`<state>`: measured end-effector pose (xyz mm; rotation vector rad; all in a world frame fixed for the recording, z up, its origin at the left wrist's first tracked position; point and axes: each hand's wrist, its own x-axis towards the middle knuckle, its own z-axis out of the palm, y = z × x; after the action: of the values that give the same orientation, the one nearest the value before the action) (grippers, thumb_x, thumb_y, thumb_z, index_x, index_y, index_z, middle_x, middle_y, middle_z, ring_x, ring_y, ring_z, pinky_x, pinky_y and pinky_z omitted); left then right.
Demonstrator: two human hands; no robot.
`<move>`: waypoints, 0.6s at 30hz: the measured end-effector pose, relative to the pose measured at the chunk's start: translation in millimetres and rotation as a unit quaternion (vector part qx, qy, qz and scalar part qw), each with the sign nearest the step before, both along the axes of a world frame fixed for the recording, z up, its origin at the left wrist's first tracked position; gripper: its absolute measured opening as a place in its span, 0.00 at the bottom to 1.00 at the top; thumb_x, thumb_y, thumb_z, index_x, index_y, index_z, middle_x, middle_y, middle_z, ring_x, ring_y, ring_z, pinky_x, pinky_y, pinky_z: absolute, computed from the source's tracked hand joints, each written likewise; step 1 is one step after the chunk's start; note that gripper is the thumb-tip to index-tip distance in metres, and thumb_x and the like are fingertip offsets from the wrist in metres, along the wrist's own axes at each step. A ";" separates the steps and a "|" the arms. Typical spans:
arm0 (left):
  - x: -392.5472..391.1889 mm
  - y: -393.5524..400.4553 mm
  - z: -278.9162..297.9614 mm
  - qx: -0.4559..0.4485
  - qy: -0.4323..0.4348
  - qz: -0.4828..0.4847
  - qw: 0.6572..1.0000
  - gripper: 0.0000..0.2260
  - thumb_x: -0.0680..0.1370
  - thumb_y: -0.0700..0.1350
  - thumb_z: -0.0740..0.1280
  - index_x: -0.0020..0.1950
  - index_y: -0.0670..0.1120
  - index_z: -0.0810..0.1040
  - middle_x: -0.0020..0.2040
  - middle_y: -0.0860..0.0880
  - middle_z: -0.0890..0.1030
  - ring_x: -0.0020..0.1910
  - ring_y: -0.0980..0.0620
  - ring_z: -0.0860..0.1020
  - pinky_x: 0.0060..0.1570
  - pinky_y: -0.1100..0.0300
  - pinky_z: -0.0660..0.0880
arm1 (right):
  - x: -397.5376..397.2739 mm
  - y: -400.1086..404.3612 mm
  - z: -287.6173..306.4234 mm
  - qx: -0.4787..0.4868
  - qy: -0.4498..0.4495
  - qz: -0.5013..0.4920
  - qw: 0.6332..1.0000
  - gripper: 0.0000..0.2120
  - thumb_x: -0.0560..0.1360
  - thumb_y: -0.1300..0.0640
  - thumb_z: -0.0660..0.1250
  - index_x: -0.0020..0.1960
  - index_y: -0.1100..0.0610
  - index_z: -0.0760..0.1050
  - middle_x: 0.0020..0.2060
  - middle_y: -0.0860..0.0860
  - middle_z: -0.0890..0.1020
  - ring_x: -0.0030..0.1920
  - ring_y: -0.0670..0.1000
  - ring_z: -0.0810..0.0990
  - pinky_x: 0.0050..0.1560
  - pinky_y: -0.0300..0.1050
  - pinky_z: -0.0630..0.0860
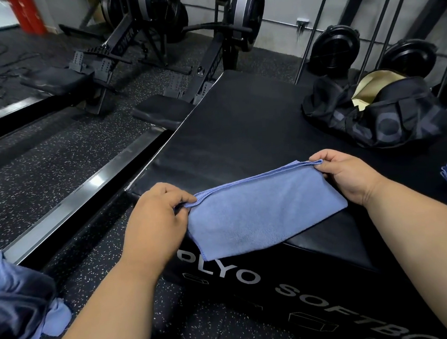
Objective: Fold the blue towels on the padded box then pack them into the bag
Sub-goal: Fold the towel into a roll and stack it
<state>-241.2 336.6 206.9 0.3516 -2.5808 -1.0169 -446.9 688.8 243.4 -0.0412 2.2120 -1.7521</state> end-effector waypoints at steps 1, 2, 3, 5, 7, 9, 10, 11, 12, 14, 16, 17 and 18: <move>0.6 0.2 0.6 -0.001 0.000 0.001 1.000 0.11 0.76 0.42 0.75 0.49 0.60 0.86 0.50 0.62 0.79 0.50 0.61 0.79 0.49 0.67 0.72 | -0.3 0.2 0.0 -0.012 -0.004 -0.005 1.000 0.12 0.82 0.68 0.63 0.47 0.55 0.81 0.35 0.48 0.79 0.35 0.47 0.70 0.42 0.43 0.69; 1.4 0.6 1.4 0.003 -0.001 0.001 1.000 0.10 0.76 0.42 0.75 0.48 0.60 0.85 0.50 0.62 0.79 0.49 0.61 0.79 0.49 0.66 0.72 | -0.6 0.3 -0.1 -0.025 -0.009 -0.008 1.000 0.13 0.82 0.68 0.63 0.46 0.55 0.80 0.35 0.49 0.78 0.35 0.47 0.69 0.42 0.43 0.68; 2.7 1.2 2.7 0.011 -0.002 0.002 1.000 0.09 0.76 0.43 0.74 0.48 0.59 0.85 0.49 0.61 0.80 0.48 0.61 0.79 0.49 0.65 0.73 | -0.8 0.9 0.3 -0.035 -0.013 -0.008 0.999 0.13 0.81 0.69 0.62 0.46 0.55 0.80 0.35 0.49 0.78 0.34 0.48 0.69 0.41 0.42 0.68; 5.3 2.0 5.7 0.033 -0.004 0.006 0.999 0.06 0.76 0.47 0.75 0.48 0.59 0.84 0.50 0.61 0.80 0.48 0.62 0.79 0.50 0.63 0.74 | -0.8 2.1 0.9 -0.043 -0.018 -0.006 0.999 0.13 0.82 0.69 0.61 0.46 0.55 0.79 0.34 0.49 0.78 0.34 0.47 0.69 0.40 0.41 0.68; 7.3 2.1 6.8 0.037 -0.008 0.004 0.999 0.06 0.75 0.52 0.77 0.50 0.59 0.84 0.51 0.62 0.79 0.51 0.63 0.78 0.53 0.62 0.74 | -0.4 2.8 1.0 -0.041 -0.020 -0.003 0.999 0.13 0.82 0.69 0.62 0.46 0.55 0.79 0.34 0.48 0.78 0.34 0.47 0.69 0.40 0.41 0.68; 8.1 2.5 6.4 0.034 -0.012 -0.001 0.999 0.08 0.75 0.57 0.77 0.52 0.60 0.84 0.51 0.61 0.79 0.53 0.63 0.78 0.54 0.63 0.73 | 0.2 2.2 0.2 -0.031 -0.019 0.002 0.999 0.12 0.82 0.68 0.63 0.46 0.55 0.80 0.34 0.48 0.78 0.34 0.47 0.69 0.40 0.41 0.68; 7.7 3.1 7.1 0.037 -0.011 -0.002 0.999 0.07 0.75 0.58 0.75 0.51 0.61 0.83 0.51 0.61 0.79 0.53 0.63 0.77 0.54 0.63 0.72 | 0.1 2.0 -0.4 -0.027 -0.017 0.003 0.999 0.12 0.81 0.68 0.64 0.46 0.55 0.80 0.34 0.48 0.78 0.34 0.46 0.70 0.40 0.41 0.68; 7.3 4.0 8.0 0.045 -0.009 -0.002 0.999 0.06 0.76 0.60 0.74 0.50 0.60 0.84 0.50 0.61 0.79 0.52 0.63 0.77 0.53 0.62 0.72 | 0.0 2.2 -0.8 -0.025 -0.017 0.003 1.000 0.12 0.81 0.67 0.64 0.45 0.55 0.81 0.34 0.48 0.78 0.34 0.46 0.70 0.40 0.41 0.69; 6.4 4.4 8.4 0.050 -0.007 -0.001 0.999 0.07 0.77 0.60 0.72 0.49 0.59 0.85 0.50 0.60 0.79 0.52 0.63 0.77 0.53 0.62 0.72 | -0.4 2.4 -1.0 -0.025 -0.016 0.003 1.000 0.12 0.81 0.68 0.64 0.46 0.55 0.81 0.34 0.48 0.78 0.34 0.46 0.70 0.40 0.41 0.69; 3.5 3.6 7.9 0.046 -0.006 0.007 0.999 0.08 0.80 0.59 0.69 0.48 0.58 0.85 0.49 0.59 0.80 0.51 0.62 0.78 0.53 0.61 0.72 | -0.9 3.3 -0.9 -0.026 -0.014 0.004 1.000 0.12 0.81 0.68 0.64 0.46 0.55 0.81 0.35 0.48 0.79 0.34 0.46 0.70 0.41 0.41 0.69; 1.2 2.6 6.8 0.037 -0.011 0.018 0.999 0.07 0.81 0.56 0.69 0.48 0.57 0.85 0.49 0.59 0.80 0.51 0.61 0.78 0.52 0.61 0.72 | -1.1 4.2 -1.2 -0.029 -0.014 0.007 0.999 0.12 0.81 0.68 0.64 0.46 0.55 0.81 0.35 0.48 0.79 0.34 0.46 0.70 0.42 0.41 0.69; 0.8 2.8 6.4 0.033 -0.013 0.023 0.999 0.07 0.82 0.55 0.69 0.48 0.57 0.86 0.49 0.59 0.80 0.51 0.61 0.79 0.52 0.61 0.71 | -1.2 4.8 -1.6 -0.030 -0.015 0.007 0.999 0.12 0.81 0.68 0.64 0.45 0.55 0.81 0.35 0.48 0.79 0.34 0.46 0.70 0.41 0.41 0.69; 0.6 3.2 5.9 0.029 -0.011 0.026 0.999 0.06 0.81 0.54 0.70 0.48 0.56 0.86 0.48 0.59 0.80 0.50 0.60 0.79 0.51 0.61 0.71 | -1.7 5.1 -2.3 -0.031 -0.014 0.006 0.999 0.12 0.81 0.68 0.64 0.45 0.54 0.81 0.35 0.48 0.79 0.34 0.46 0.70 0.41 0.41 0.69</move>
<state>-240.6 339.9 212.8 0.4464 -2.5517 -1.0767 -448.6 693.8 241.1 -0.0425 2.1326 -1.8036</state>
